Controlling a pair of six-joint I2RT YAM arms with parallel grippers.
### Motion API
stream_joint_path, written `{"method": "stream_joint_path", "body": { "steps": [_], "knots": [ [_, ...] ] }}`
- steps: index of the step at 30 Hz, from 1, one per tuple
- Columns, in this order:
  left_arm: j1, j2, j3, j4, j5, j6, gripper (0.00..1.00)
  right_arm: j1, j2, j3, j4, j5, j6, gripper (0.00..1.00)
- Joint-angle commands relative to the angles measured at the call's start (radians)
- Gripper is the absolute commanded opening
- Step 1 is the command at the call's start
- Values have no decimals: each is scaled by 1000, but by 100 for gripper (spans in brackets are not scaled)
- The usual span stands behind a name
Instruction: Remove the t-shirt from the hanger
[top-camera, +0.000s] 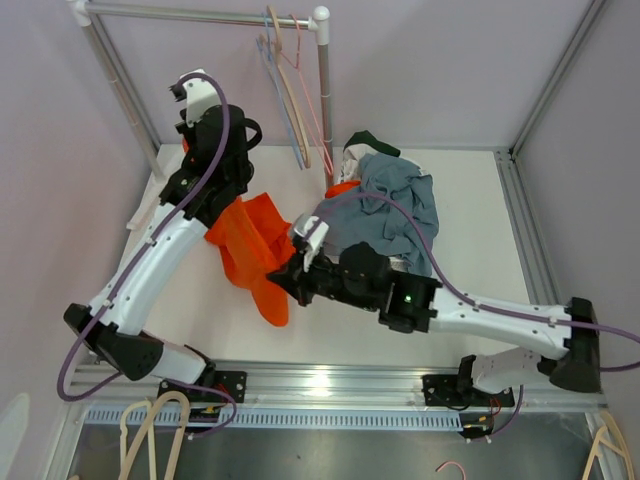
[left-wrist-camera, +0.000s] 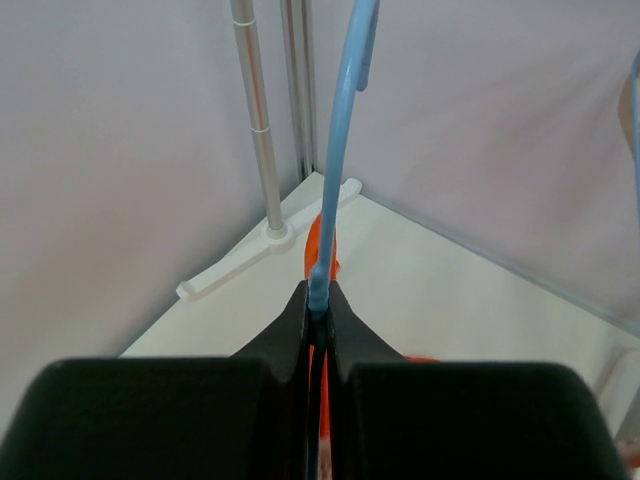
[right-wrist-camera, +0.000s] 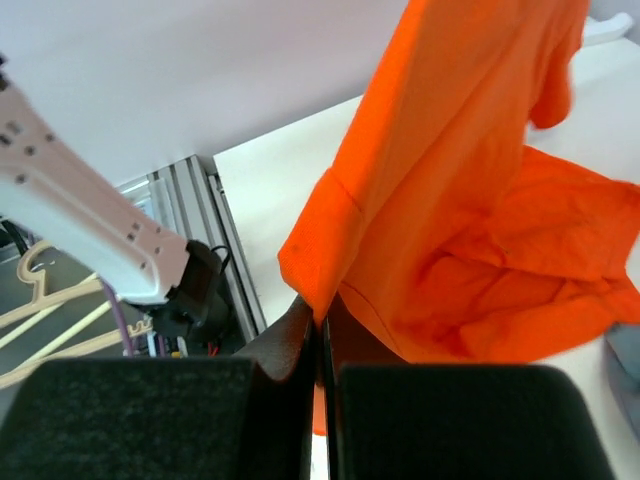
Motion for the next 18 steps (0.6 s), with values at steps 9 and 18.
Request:
{"method": "stream_joint_path", "body": {
  "steps": [9,18],
  "knots": [
    [84,149,185,107,42,105,1,133,-186,-355,32,116,238,0],
    [94,195,272,219,8,286,1,210,-123,-376,44,180,238,0]
  ]
}}
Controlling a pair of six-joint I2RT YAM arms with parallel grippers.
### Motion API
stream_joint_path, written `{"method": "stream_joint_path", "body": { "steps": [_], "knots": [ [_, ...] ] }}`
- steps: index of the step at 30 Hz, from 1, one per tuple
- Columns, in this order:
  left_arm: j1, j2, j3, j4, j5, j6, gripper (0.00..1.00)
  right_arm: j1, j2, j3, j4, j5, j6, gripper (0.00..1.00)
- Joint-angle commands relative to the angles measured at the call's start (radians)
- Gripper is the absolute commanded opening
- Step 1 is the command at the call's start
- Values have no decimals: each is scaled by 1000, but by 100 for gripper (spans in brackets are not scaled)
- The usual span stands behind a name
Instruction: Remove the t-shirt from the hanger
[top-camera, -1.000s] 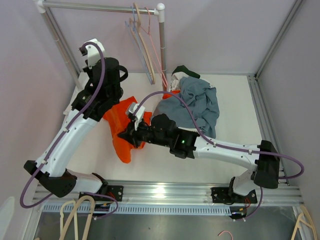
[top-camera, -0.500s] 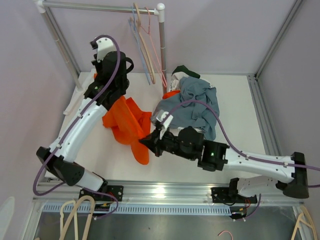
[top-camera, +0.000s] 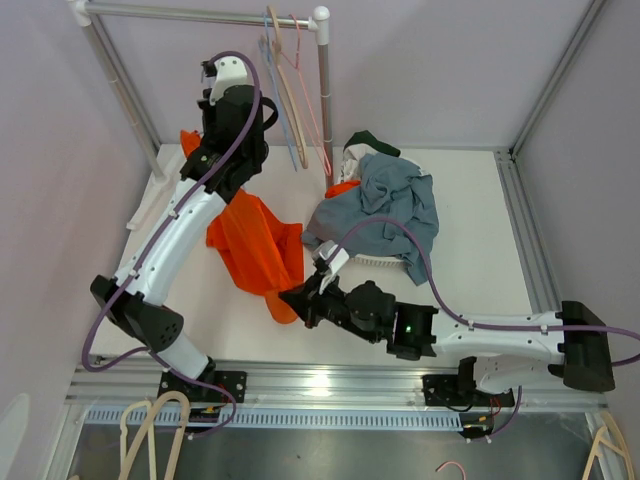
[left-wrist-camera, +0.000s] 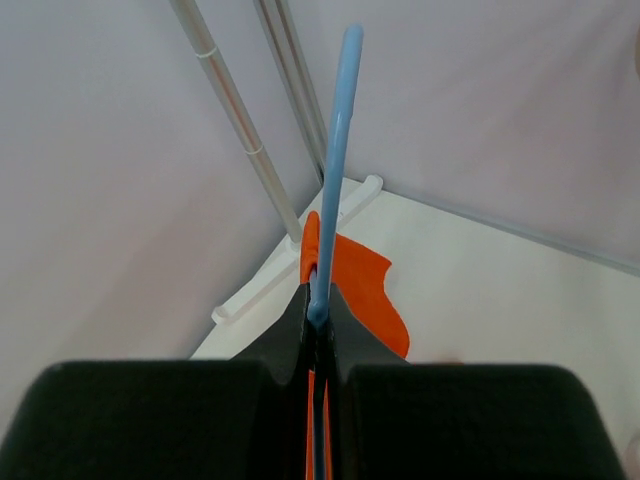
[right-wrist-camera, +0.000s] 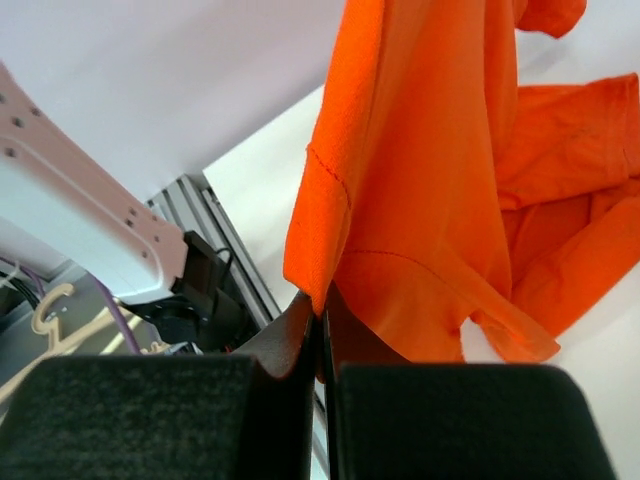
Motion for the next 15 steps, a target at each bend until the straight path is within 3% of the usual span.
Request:
{"method": "stream_joint_path", "body": {
  "steps": [1,6,8,11,15],
  "knots": [
    [60,4,104,249,-34,109,1,108,-27,-37,-210,-67,25,0],
    [75,3,94,204,-13,72,1,111,-174,-24,-369,4,-4,0],
    [75,-14,89,131,9,-31,1,109,-197,12,-402,48,-46,0],
    [72,-69,77,-81,102,-232,1,76,-171,113,-420,85,-155,0],
    [39,-164,-30,-161,173,-308,1,-1,-76,223,-367,33,-245,0]
  ]
}}
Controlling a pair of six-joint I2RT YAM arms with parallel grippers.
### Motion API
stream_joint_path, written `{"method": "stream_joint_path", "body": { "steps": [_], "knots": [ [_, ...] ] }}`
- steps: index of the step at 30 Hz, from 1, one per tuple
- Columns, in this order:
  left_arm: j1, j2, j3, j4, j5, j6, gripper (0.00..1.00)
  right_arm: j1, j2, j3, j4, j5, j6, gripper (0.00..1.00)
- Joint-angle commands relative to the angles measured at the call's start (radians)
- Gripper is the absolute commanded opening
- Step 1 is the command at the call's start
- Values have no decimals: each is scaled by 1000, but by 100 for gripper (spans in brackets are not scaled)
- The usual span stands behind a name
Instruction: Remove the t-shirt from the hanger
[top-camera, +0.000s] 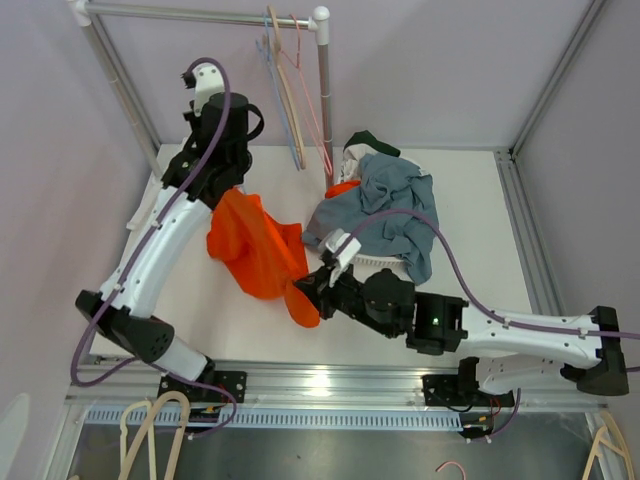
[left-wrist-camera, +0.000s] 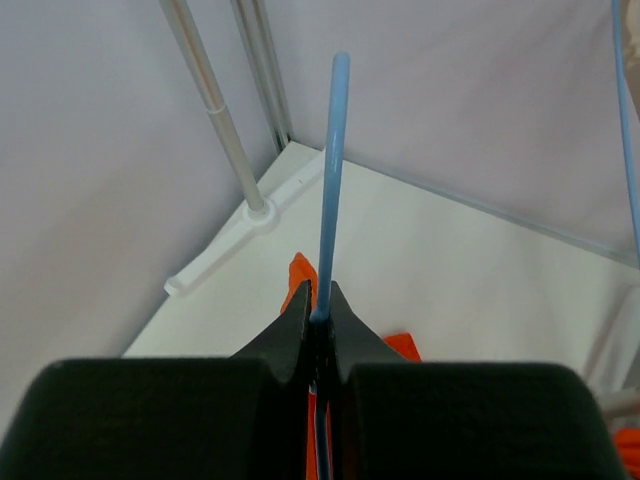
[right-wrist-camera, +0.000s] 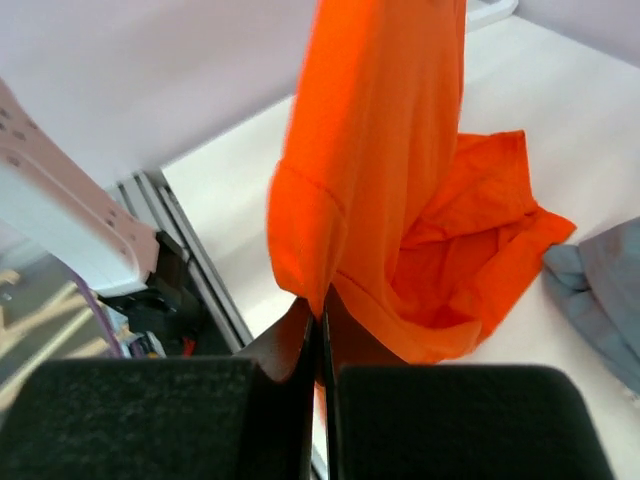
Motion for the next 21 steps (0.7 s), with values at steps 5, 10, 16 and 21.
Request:
{"method": "stream_joint_path", "body": {
  "steps": [5,10,16,21],
  "knots": [
    [8,-192,-111,-105,106,-207,1,-83,163,226,-70,-71,-181,0],
    [8,-216,-202,-106,172,-246,1,-146,209,346,-96,-109,-230,0],
    [8,-174,-271,-65,176,-264,1,-149,224,461,-151,-111,-253,0],
    [42,-65,-248,-16,164,-262,1,-140,195,479,-198,-129,-216,0]
  ]
}}
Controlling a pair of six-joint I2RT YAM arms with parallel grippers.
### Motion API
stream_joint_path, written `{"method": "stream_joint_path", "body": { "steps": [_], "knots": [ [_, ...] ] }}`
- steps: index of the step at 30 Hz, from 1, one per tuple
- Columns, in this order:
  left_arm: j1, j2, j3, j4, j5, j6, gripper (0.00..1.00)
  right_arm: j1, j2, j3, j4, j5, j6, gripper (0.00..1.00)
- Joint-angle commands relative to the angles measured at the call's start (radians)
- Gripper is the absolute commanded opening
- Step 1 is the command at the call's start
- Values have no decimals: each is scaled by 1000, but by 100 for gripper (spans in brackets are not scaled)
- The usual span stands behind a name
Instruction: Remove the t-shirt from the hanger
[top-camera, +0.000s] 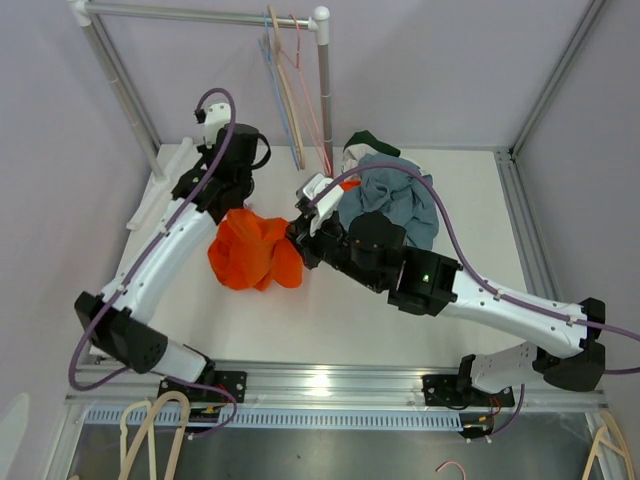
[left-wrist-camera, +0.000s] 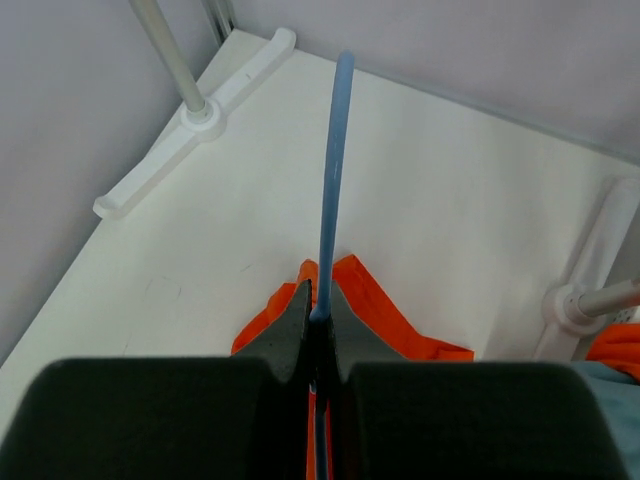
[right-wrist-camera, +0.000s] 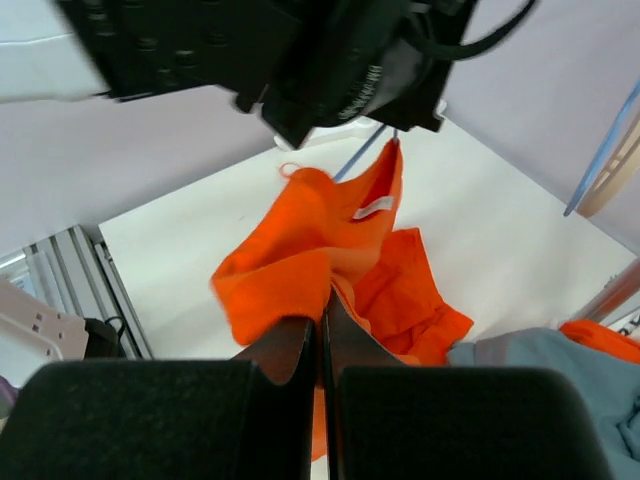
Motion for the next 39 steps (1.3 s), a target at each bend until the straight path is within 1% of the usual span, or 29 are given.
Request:
{"method": "stream_joint_path", "body": {
  "steps": [1,3,4,5,8,14,16,19,21,22,24,25,26,28,30,32,33,35,36,37,38,39],
  "knots": [
    [41,94,62,62,12,-32,1,20,-33,34,-38,-14,13,0],
    [67,145,95,48,23,-37,1,36,-56,31,-61,-2,20,0],
    [71,166,140,39,22,-39,1,42,-62,30,-70,10,28,0],
    [76,200,150,40,18,-34,1,53,-71,28,-89,18,31,0],
    [97,235,182,56,15,-17,1,67,-119,5,-122,45,51,0],
    [125,260,210,63,28,0,1,71,-218,-44,-181,79,89,0],
    [128,263,239,56,37,3,1,70,-232,-96,-175,65,125,0],
    [128,266,317,22,46,18,1,71,-217,-191,-140,23,183,0],
    [128,272,394,-19,54,26,1,71,-193,-239,-86,-8,238,0],
    [128,278,465,-30,54,38,1,73,-183,-284,-61,-52,255,0],
    [128,286,510,-53,52,49,1,76,-156,-323,18,-91,286,0],
    [127,289,579,-85,57,49,1,77,-142,-357,46,-123,307,0],
    [125,288,596,-102,66,47,1,77,-124,-369,93,-132,315,0],
    [114,271,618,-115,83,49,1,77,-49,-381,121,-139,319,0],
    [97,225,610,-131,116,50,1,70,22,-374,143,-132,306,0],
    [85,190,586,-183,159,26,1,53,53,-355,195,-139,292,0],
    [81,138,571,-200,184,15,1,29,65,-349,209,-137,287,0],
    [68,69,528,-222,283,-20,1,4,90,-323,241,-133,264,0],
    [65,-14,423,-225,334,-31,1,-25,96,-309,246,-114,254,0],
    [64,-60,385,-220,394,-49,1,-44,103,-294,249,-105,244,0],
    [53,-109,304,-210,501,-52,1,-61,111,-280,255,-103,234,0],
    [39,-205,228,-195,521,-54,1,-96,114,-253,258,-102,217,0]
  ]
}}
